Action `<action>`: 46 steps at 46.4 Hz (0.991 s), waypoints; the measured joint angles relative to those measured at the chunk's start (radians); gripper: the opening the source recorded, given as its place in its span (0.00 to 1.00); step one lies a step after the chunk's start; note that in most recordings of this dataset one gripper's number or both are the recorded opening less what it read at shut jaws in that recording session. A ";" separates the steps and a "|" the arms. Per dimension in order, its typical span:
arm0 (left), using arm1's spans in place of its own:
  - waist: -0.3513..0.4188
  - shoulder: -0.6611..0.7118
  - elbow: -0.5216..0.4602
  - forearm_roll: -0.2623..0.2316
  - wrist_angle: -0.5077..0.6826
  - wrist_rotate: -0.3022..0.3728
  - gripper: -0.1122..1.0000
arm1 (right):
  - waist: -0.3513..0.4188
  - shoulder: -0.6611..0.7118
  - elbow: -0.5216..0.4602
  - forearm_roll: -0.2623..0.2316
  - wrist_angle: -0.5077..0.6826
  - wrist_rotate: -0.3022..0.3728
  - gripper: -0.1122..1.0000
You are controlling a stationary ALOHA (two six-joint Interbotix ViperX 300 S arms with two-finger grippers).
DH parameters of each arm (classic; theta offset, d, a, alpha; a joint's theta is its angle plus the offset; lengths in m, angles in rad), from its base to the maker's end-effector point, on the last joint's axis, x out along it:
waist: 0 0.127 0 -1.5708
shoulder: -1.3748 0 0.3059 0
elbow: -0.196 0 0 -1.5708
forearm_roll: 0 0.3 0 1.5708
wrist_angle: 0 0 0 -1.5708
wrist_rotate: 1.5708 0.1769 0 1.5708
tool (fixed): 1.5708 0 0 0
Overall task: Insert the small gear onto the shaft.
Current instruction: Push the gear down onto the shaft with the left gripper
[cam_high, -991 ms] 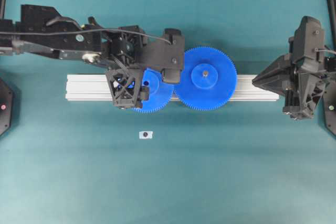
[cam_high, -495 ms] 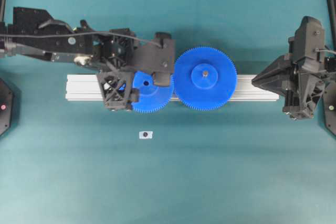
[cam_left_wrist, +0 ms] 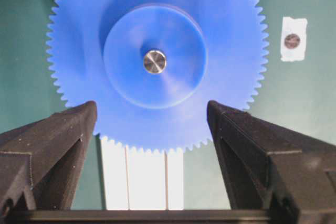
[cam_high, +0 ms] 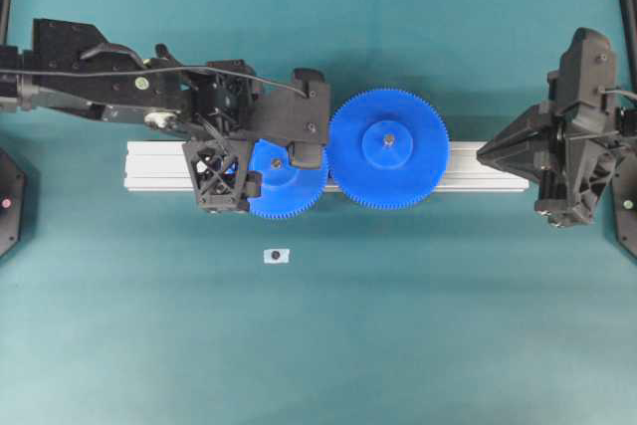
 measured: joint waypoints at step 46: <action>-0.002 0.104 -0.026 0.000 -0.049 -0.060 0.84 | 0.000 -0.072 0.037 0.000 0.000 0.003 0.30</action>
